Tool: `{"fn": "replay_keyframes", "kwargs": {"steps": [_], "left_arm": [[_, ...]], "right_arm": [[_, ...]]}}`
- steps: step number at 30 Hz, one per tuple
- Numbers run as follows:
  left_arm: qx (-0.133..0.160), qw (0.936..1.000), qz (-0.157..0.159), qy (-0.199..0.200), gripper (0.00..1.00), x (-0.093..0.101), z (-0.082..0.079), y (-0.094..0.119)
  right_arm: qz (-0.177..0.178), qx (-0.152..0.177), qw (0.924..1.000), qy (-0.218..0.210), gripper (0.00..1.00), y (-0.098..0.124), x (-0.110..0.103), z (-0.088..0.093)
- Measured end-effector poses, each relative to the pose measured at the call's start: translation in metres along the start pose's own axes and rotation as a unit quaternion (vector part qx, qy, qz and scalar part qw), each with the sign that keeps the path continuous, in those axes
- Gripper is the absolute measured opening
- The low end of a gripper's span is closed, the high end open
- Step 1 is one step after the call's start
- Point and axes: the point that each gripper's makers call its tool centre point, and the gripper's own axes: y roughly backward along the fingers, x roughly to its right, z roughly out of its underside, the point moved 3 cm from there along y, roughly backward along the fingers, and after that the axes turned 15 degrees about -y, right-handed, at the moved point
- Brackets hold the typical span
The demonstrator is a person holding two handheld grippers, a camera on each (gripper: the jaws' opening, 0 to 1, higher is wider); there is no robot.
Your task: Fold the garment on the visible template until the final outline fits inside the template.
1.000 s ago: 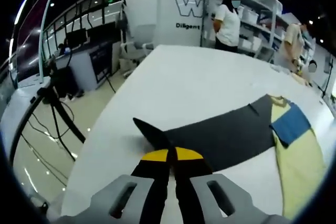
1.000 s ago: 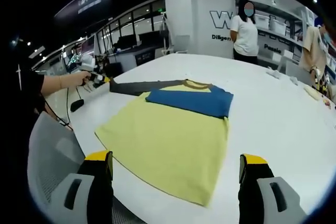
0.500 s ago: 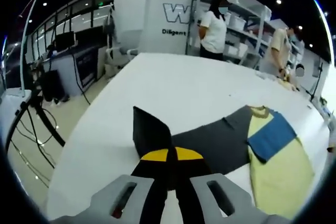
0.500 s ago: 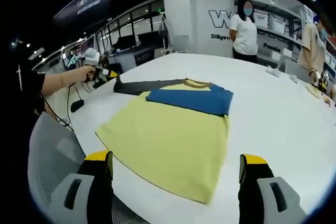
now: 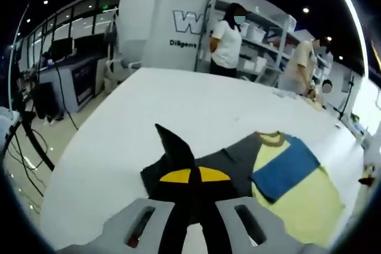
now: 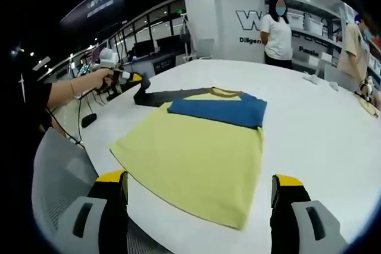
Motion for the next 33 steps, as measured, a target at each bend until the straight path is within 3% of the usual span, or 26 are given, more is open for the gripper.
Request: {"fn": "replay_keyframes", "kwargs": {"steps": [16, 33], "left_arm": [[0.021, 0.9982, 0.051, 0.023, 0.0, 0.049, -0.029, -0.016], [0.043, 0.9929, 0.107, -0.026, 0.0, 0.124, -0.078, -0.039]], "right_arm": [[-0.003, -0.003, 1.0, 0.0, 0.99, 0.002, 0.002, 0.003], [-0.018, -0.008, 0.9998, 0.008, 0.99, 0.0, 0.001, 0.005]]}}
